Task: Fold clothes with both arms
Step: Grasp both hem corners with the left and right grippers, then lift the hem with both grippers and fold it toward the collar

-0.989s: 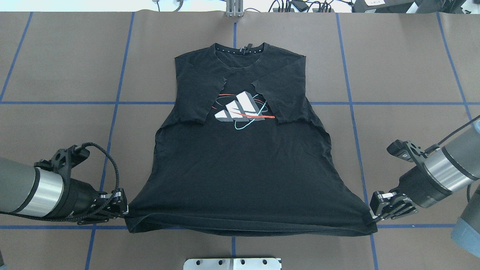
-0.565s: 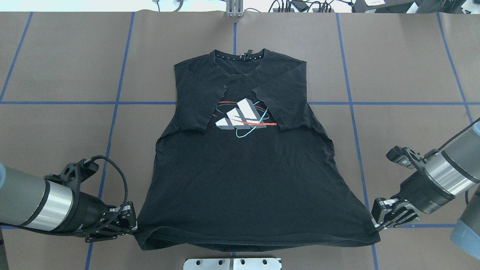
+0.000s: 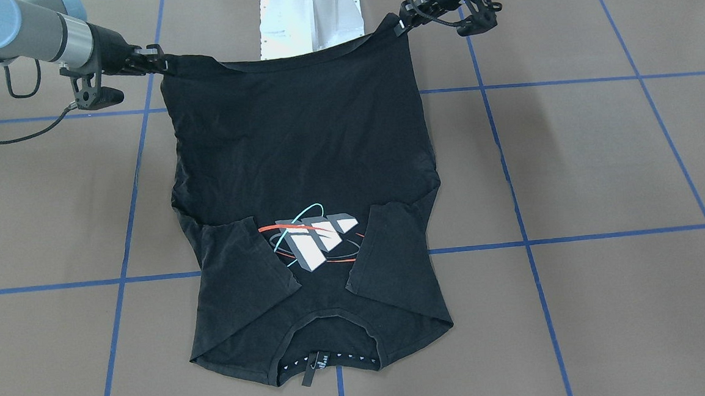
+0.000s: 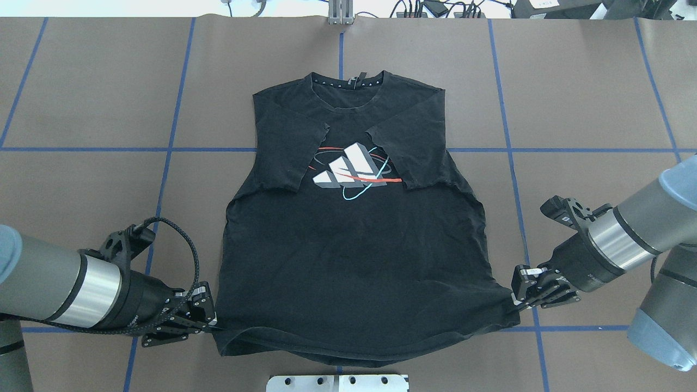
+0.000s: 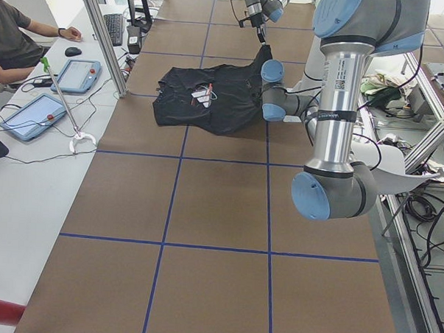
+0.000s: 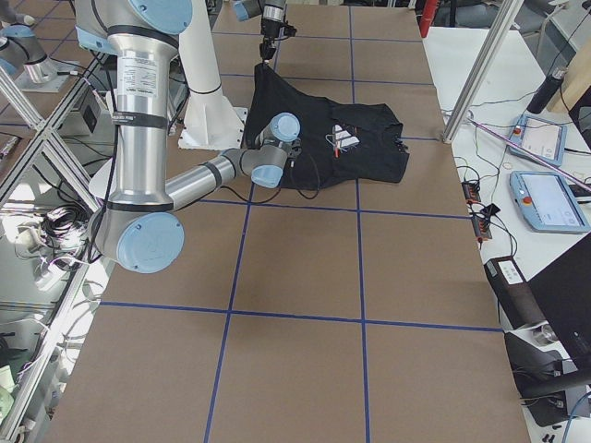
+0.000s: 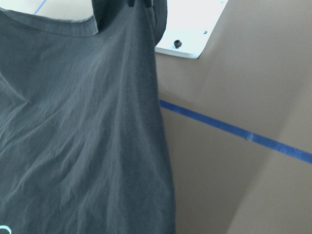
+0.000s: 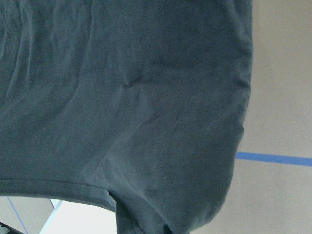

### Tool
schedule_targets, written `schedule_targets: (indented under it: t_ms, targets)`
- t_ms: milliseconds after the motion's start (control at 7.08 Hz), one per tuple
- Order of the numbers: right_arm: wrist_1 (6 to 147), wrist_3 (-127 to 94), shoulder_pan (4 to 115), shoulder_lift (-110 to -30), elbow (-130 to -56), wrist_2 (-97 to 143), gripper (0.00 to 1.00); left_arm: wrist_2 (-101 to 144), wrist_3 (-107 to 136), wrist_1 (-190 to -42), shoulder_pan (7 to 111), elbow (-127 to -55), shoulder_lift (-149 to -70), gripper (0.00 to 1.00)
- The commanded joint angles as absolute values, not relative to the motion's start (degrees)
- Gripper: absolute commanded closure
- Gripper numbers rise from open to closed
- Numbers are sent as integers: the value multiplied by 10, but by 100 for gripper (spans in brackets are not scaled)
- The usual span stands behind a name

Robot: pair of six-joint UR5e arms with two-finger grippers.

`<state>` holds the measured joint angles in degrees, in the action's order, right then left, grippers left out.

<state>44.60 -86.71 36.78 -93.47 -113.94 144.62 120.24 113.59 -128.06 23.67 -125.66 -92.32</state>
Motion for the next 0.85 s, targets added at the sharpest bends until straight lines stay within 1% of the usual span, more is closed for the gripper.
schedule_targets:
  t_ms: [0,283,424,565,707]
  targets:
    - [431,-867,387,-933,-1130,1405,100,1202,1129,-1279,288,-1244,-919,100]
    - [432,-867,437,-903,-1126,1385,100,1208,1129,-1277,344,-1245,-924,100]
    - [432,-867,472,-863,-1101,1386,100,1208,1127,-1277,375,-1243,-932,100]
    - [432,-867,502,-833,-1072,1386,100,1208,1095,-1275,421,-1231,-955,100]
    - [433,-861,527,-810,-1048,1386,100,1208,1078,-1240,461,-1184,-1024,100]
